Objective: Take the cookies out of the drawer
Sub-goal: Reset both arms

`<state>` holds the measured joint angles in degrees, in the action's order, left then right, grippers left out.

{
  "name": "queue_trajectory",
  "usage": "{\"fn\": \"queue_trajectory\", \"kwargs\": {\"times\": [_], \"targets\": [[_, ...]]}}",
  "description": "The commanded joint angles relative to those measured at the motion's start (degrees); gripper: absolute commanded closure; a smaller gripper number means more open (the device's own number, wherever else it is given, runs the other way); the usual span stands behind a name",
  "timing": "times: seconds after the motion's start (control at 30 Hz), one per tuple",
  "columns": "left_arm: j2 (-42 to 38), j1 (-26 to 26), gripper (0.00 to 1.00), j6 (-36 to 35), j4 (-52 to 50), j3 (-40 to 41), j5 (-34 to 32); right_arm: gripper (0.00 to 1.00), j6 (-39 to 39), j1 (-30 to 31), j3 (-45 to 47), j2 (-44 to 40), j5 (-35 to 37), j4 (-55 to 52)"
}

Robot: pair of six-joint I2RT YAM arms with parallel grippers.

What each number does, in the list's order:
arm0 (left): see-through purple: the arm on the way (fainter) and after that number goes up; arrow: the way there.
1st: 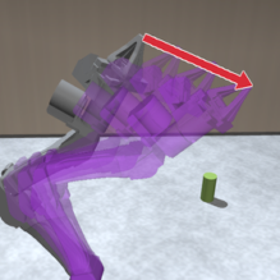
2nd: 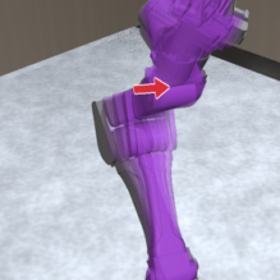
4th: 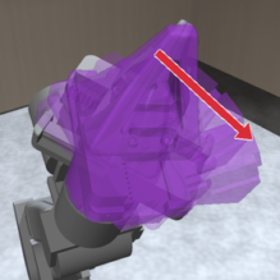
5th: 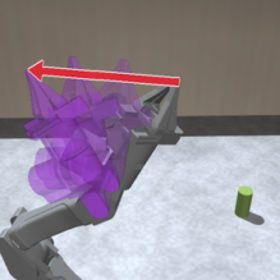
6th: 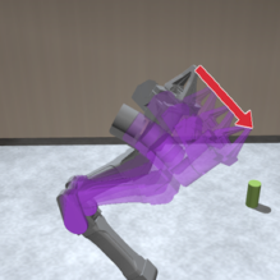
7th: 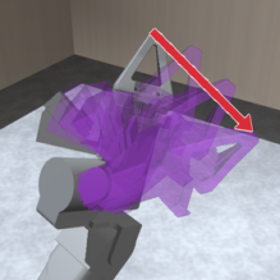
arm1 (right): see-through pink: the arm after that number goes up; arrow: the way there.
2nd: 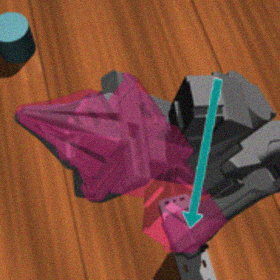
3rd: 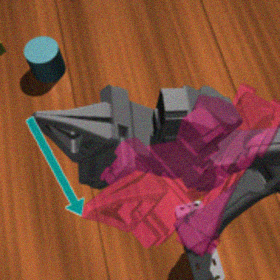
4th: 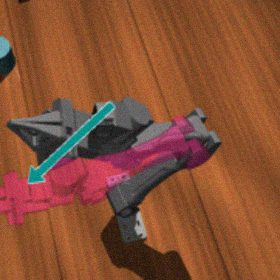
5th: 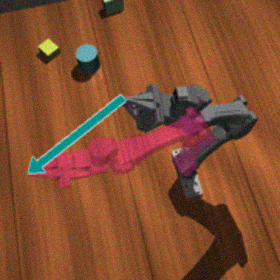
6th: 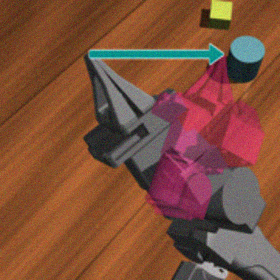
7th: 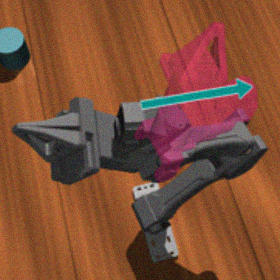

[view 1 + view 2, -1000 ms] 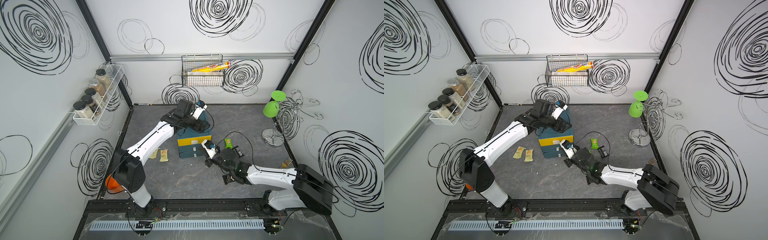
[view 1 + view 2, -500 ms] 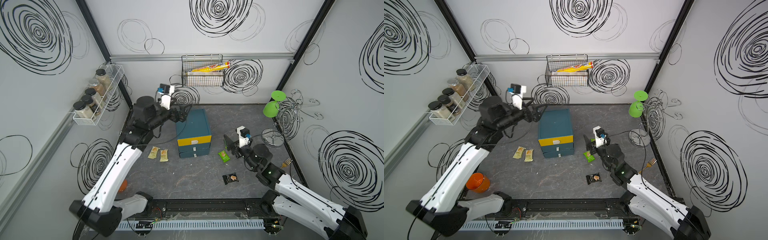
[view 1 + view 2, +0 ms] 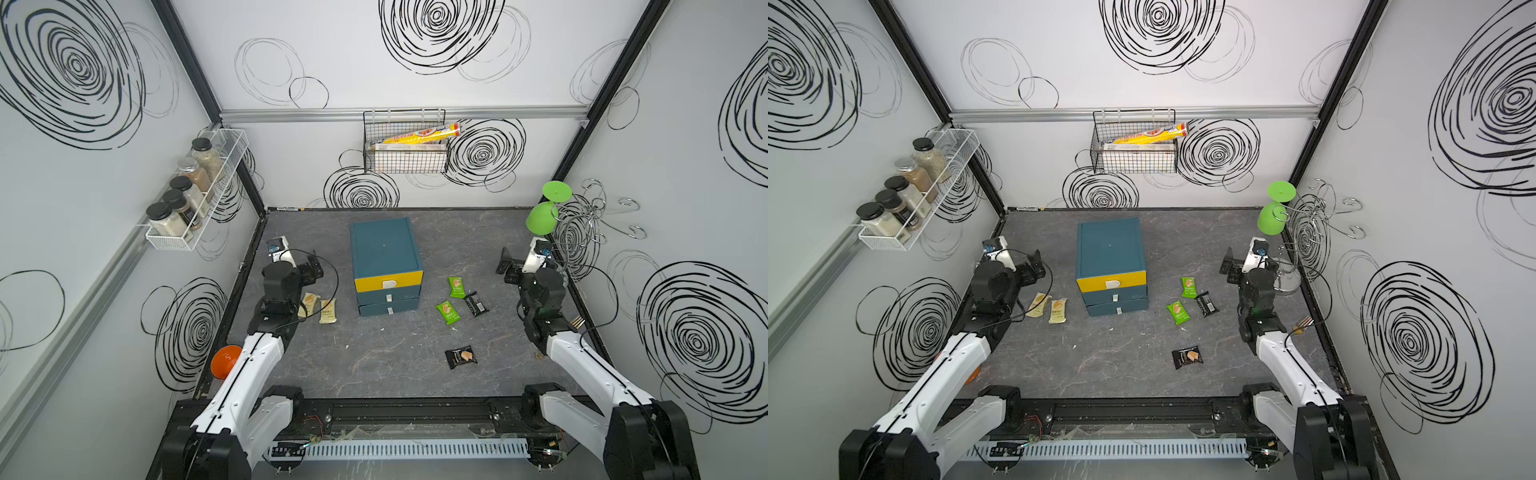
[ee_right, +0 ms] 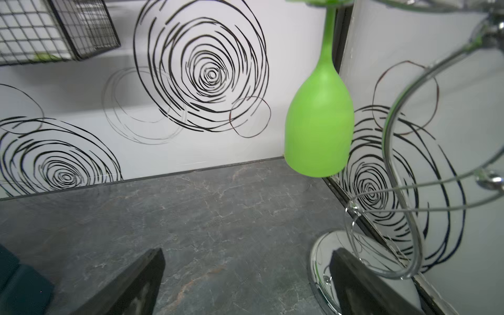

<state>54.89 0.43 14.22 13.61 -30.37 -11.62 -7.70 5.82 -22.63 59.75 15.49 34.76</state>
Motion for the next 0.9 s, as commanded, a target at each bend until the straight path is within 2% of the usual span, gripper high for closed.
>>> {"fn": "queue_trajectory", "kwargs": {"times": [0.0,0.07,0.17,0.3,0.4,0.5,0.57,0.63,0.7,0.8,0.87], "targets": [[1.66,-1.26,0.01,-2.34,21.05,6.42,-2.53,0.00,-0.98,-2.54,6.32,4.77,1.93,15.20],[4.07,-1.54,0.01,-0.36,28.30,12.04,-2.49,0.00,1.41,-2.75,10.65,8.49,2.44,24.78],[9.34,-1.02,0.01,-2.09,45.80,20.80,-4.36,0.00,3.05,-3.14,15.01,12.66,4.37,34.68],[19.87,-1.74,0.01,-4.06,54.45,20.36,-3.75,0.00,3.09,-3.53,16.71,21.53,2.71,44.18],[28.10,-1.66,0.01,-6.33,65.81,21.66,-0.04,0.00,5.30,-3.54,18.10,28.55,-1.43,54.29],[35.24,-1.39,0.01,-7.08,73.96,22.11,-0.81,0.00,4.64,-3.54,16.09,26.34,-1.13,46.87],[32.34,-0.83,0.01,-6.79,57.53,16.82,1.00,0.00,4.89,-3.54,14.40,27.34,-1.84,45.07],[34.98,-1.17,0.01,-7.58,67.38,18.82,1.39,0.00,5.08,-3.54,14.02,27.97,-2.06,45.33],[32.91,-1.13,0.01,-6.88,59.28,17.15,1.34,0.00,4.99,-3.54,13.67,27.44,-1.97,43.86],[34.43,-1.06,0.01,-7.61,65.99,18.59,1.15,0.00,5.08,-3.54,13.94,27.74,-2.02,44.94],[33.17,-1.06,0.01,-7.10,61.34,17.81,1.19,0.00,5.31,-3.54,14.02,27.53,-1.70,44.89]]}}
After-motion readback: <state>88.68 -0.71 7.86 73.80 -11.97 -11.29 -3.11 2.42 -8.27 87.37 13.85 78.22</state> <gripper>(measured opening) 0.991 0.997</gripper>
